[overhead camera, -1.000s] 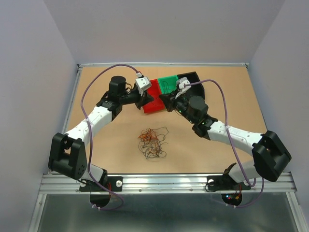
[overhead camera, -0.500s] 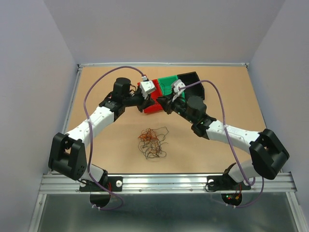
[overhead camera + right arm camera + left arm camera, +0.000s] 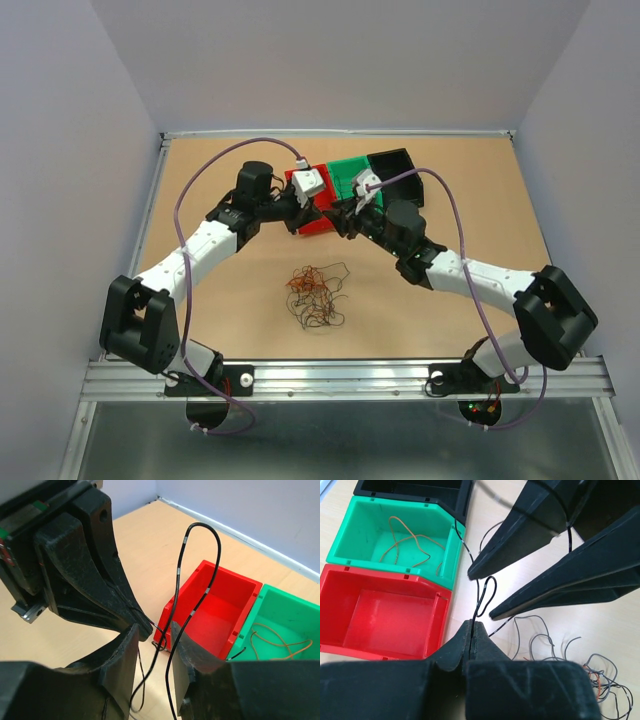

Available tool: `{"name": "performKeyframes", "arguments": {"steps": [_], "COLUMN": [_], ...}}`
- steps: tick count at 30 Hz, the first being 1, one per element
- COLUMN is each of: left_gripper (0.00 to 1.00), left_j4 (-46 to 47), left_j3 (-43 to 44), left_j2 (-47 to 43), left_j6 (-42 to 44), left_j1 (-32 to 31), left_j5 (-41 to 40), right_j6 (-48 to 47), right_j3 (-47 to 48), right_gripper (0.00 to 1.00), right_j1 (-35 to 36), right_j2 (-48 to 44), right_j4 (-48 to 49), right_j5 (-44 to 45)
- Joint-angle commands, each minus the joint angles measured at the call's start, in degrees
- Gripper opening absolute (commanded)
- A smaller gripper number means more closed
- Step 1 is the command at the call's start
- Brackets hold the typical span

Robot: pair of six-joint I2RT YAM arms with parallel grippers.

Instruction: Untangle the cables

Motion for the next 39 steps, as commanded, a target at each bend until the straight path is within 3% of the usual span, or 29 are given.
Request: {"name": "performKeyframes", "arguments": {"steps": [1, 4, 7, 8, 10, 13, 14, 17, 25, 31, 39], "left_gripper": [0.0, 0.0, 0.0, 0.0, 0.06, 0.34, 0.54, 0.74, 0.81, 0.82, 0.82], "left_j4": [-0.45, -0.36, -0.45, -0.45, -0.27, 2.88, 5.76, 9.91, 20.99, 23.55, 23.2], "left_j3": [2.99, 2.99, 2.99, 2.99, 2.81, 1.5, 0.8, -0.88, -5.97, -7.21, -6.42], "left_j2": [-3.01, -3.27, -2.92, -2.75, -2.57, -2.74, -3.62, -5.2, -9.95, -12.24, -10.04], "left_j6": [1.34, 1.7, 1.7, 1.7, 0.65, -1.29, -3.29, -7.95, -18.25, -20.89, -20.89], "left_j1": [-1.24, -1.59, -1.77, -1.86, -1.86, -1.68, -0.64, 3.74, 13.86, 15.37, 15.89], "left_j5": [0.93, 1.54, 1.89, 1.55, 0.58, -3.45, -4.34, -3.83, -2.85, -9.79, -11.11], "right_j6": [-1.61, -1.44, -1.09, -0.48, -0.12, 3.56, 5.05, 7.43, 10.16, 8.23, 9.98], "right_j3": [1.29, 1.99, 3.05, 3.4, 4.01, 6.03, 6.73, 10.95, 25.35, 31.6, 36.01], "right_gripper": [0.37, 0.33, 0.18, 0.07, 0.0, 0.01, 0.01, 0.01, 0.01, 0.01, 0.01], "right_j1": [-0.05, -0.05, -0.05, -0.05, -0.05, -0.05, -0.05, -0.05, -0.05, -0.48, -3.56], "right_j2": [1.72, 3.12, 4.35, 4.62, 4.97, 6.54, 7.08, 10.94, 20.52, 26.93, 32.74], "right_j4": [1.65, 1.74, 1.74, 1.83, 1.83, 1.74, 1.74, 1.57, 0.86, 1.56, 1.91], "right_j5": [-0.35, -0.27, -0.62, -0.62, -0.09, 2.36, 3.15, 5.36, 10.02, 13.88, 13.8]}}
